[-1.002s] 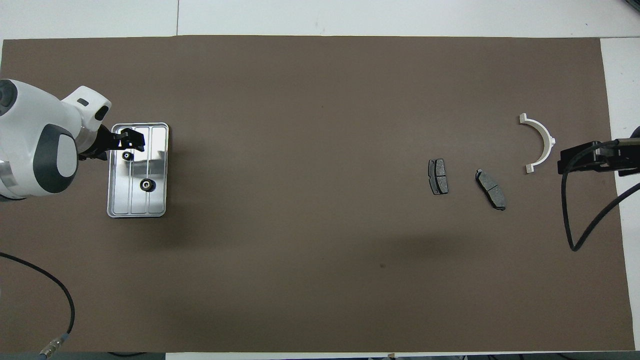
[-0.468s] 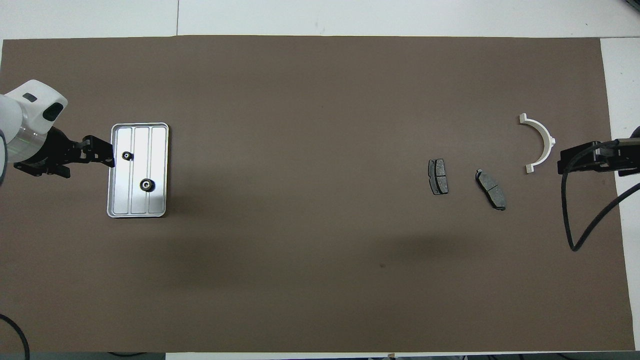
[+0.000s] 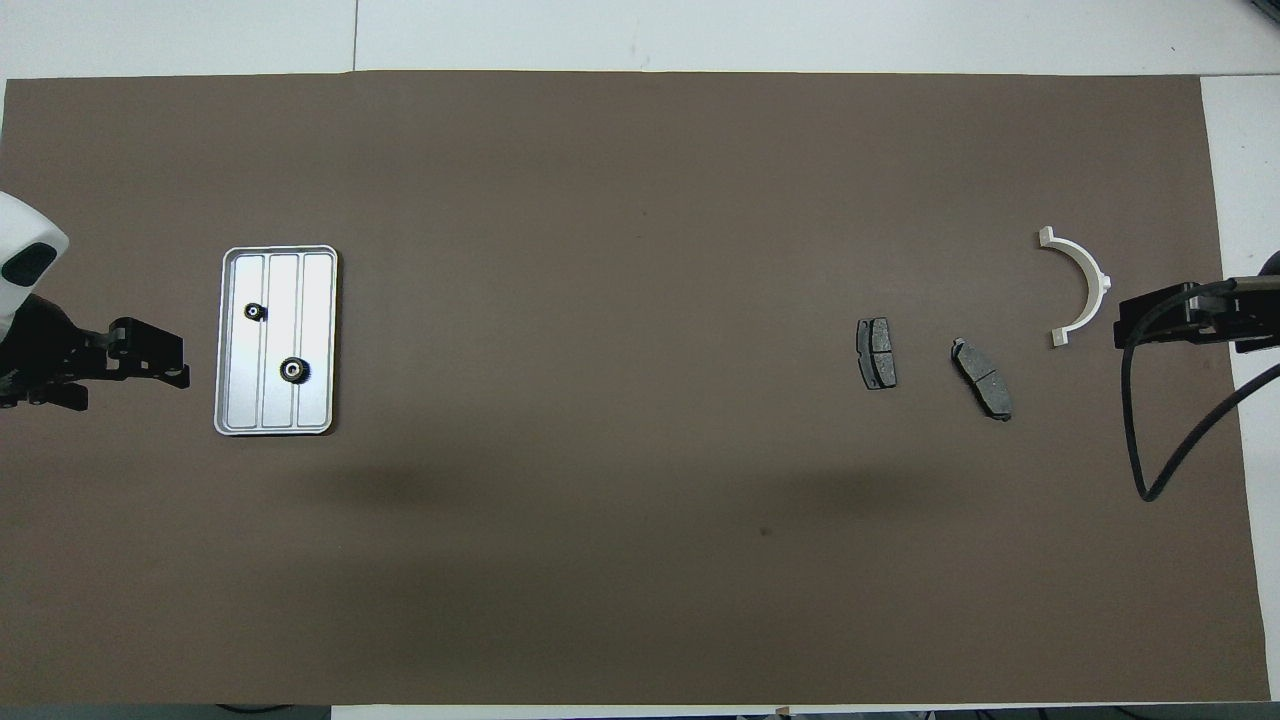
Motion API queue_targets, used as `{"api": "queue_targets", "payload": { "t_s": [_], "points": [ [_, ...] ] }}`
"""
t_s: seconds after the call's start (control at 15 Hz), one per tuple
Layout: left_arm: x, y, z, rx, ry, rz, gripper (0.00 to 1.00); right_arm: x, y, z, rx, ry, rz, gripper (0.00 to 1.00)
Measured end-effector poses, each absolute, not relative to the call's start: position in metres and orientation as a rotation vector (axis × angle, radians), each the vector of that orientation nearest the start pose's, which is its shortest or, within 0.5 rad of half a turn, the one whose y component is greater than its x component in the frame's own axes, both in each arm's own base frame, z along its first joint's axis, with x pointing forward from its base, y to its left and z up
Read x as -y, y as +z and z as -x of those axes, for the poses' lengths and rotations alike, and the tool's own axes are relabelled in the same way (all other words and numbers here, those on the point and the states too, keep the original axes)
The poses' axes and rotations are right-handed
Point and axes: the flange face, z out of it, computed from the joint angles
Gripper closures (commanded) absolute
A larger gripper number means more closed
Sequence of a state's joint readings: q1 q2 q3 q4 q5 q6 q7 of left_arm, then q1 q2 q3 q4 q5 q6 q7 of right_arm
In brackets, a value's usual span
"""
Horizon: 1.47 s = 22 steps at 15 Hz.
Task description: Pick bearing gear from pile to tray
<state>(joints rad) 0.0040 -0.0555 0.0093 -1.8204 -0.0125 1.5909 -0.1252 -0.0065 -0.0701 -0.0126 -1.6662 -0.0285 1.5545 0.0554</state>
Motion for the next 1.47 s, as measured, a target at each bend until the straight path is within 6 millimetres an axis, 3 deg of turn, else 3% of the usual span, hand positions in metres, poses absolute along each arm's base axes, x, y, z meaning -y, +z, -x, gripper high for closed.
{"api": "queue_targets", "payload": {
  "t_s": [0.27,0.6,0.94,1.47],
  "points": [
    [0.001,0.538,-0.521,0.197,0.292,3.122,0.00,0.013,0.616,-0.529,-0.118,0.065,3.167,0.00],
    [0.018,0.534,-0.534,0.148,0.183,3.136,0.00,0.013,0.616,-0.529,-0.118,0.066,3.167,0.00],
    [0.018,0.521,-0.547,0.150,0.175,3.137,0.00,0.013,0.616,-0.529,-0.118,0.066,3.167,0.00],
    [0.019,0.529,-0.553,0.148,0.146,3.140,0.00,0.013,0.616,-0.529,-0.118,0.066,3.167,0.00]
  ]
}}
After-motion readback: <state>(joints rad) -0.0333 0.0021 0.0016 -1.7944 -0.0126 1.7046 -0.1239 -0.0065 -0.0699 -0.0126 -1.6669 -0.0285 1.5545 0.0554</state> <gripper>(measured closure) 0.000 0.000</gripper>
